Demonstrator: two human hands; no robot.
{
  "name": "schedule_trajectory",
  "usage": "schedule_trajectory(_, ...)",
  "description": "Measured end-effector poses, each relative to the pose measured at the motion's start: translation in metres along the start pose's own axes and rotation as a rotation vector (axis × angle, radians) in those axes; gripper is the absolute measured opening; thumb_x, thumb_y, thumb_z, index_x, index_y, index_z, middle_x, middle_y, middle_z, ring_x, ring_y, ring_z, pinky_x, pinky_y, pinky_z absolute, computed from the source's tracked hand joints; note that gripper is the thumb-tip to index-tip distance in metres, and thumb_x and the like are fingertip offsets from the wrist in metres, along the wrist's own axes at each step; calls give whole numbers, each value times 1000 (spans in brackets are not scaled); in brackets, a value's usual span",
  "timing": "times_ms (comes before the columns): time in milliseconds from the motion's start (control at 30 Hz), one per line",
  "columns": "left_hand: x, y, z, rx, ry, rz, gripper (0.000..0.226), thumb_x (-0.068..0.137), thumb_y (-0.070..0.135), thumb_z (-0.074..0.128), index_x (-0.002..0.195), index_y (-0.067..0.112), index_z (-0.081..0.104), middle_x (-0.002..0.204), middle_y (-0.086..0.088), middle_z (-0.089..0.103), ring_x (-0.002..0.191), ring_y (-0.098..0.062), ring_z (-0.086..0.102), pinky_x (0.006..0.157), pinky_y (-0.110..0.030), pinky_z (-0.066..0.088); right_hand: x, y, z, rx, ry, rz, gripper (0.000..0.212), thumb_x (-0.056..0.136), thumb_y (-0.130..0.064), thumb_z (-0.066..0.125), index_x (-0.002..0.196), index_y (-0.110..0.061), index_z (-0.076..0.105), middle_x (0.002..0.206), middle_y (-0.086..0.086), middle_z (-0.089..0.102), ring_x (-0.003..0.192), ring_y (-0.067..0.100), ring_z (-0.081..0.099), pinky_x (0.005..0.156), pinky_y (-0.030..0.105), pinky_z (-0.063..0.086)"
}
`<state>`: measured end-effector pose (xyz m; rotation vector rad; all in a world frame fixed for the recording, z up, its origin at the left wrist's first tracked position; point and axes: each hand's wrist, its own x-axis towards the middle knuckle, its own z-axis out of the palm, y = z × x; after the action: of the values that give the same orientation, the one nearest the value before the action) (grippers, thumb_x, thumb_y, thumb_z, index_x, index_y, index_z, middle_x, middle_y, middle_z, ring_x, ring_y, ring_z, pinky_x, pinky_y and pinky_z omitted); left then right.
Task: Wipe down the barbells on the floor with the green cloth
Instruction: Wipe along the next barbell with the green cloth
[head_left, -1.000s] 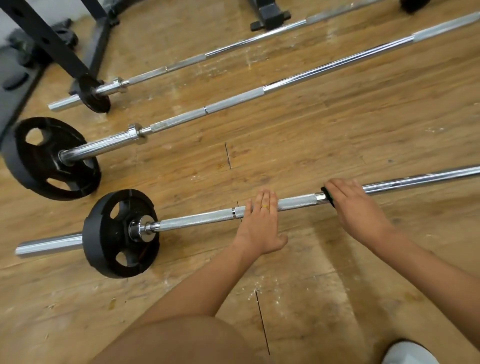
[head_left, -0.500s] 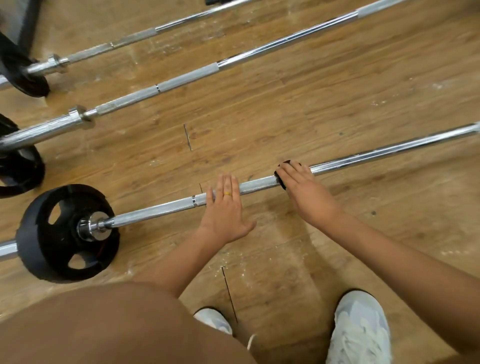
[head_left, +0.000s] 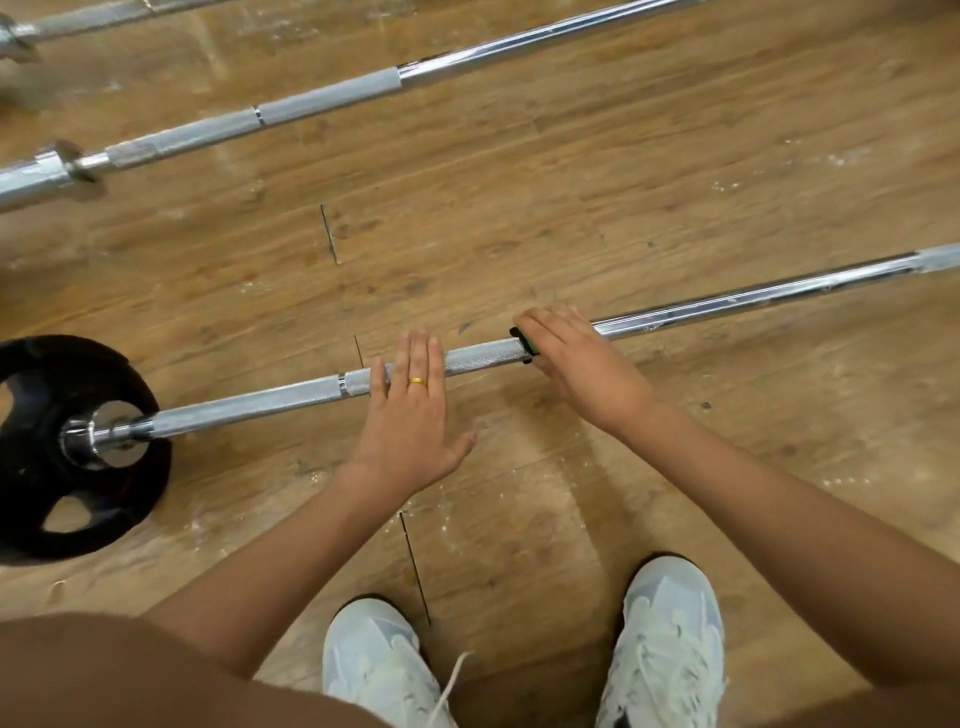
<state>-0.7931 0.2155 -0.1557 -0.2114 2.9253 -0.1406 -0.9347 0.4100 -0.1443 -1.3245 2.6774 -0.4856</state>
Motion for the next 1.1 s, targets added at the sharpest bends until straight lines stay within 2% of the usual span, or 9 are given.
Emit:
schedule_trajectory(167,-6,5,2,-20,12,-10,117,87,75,36,155,-3,-17,166,-21,-15,154,-35,-18,124,-57,3,-12,-6,7,6,93,79,51,93,2,56,144,-4,47,144,12,49,138,34,41,121,45,19)
schedule_trajectory(233,-9,5,2,-41,5,-7,116,86,75,36,156,-2,-16,166,-21,-15,154,-35,-17,124,-57,3,-14,-11,11,0,103,68,52,93,4,55,144,-4,46,145,12,49,141,32,38,122,42,14)
schedule_trajectory(333,-14,5,3,-72,-1,-1,115,86,75,35,156,-1,-15,167,-19,-15,154,-33,-16,124,-58,3,-20,-4,7,6,69,47,51,98,-2,51,148,-8,42,151,8,44,145,27,33,123,40,11)
schedule_trajectory(500,-21,6,3,-244,-5,1,111,87,78,31,159,5,-11,169,-12,-12,155,-25,-16,123,-52,-8,-31,-5,2,75,130,180,48,99,-7,49,147,-6,43,151,11,44,144,29,34,123,39,7)
schedule_trajectory(600,-26,7,4,-273,1,4,111,85,80,26,160,7,-8,169,-10,-9,155,-23,-15,122,-49,-11,-33,-23,10,37,64,94,54,98,-12,54,150,-6,39,154,11,39,146,28,28,123,37,2)
schedule_trajectory(667,-31,9,4,-278,8,8,111,84,81,26,160,7,-8,169,-10,-8,155,-22,-15,122,-48,-12,-34,-23,8,12,36,35,56,98,-13,55,151,-8,38,154,8,39,146,25,29,123,38,4)
schedule_trajectory(800,-40,15,6,-285,14,4,111,85,81,26,161,7,-7,169,-10,-8,155,-22,-15,122,-50,-11,-40,-10,1,68,75,86,51,96,-10,57,146,-10,45,146,6,48,137,26,41,122,41,8)
schedule_trajectory(933,-51,17,8,-291,28,21,109,88,81,28,161,7,-6,169,-10,-10,155,-22,-17,123,-51,-7,-49,-23,10,19,54,95,51,97,-13,54,146,-6,43,145,9,46,138,29,38,124,46,14)
schedule_trajectory(1100,-66,21,10,-303,13,42,110,89,83,26,160,8,-9,169,-9,-12,155,-23,-16,123,-53,-6,-68,-16,11,-70,85,21,57,94,-13,58,148,-8,41,147,7,45,139,26,38,122,45,16)
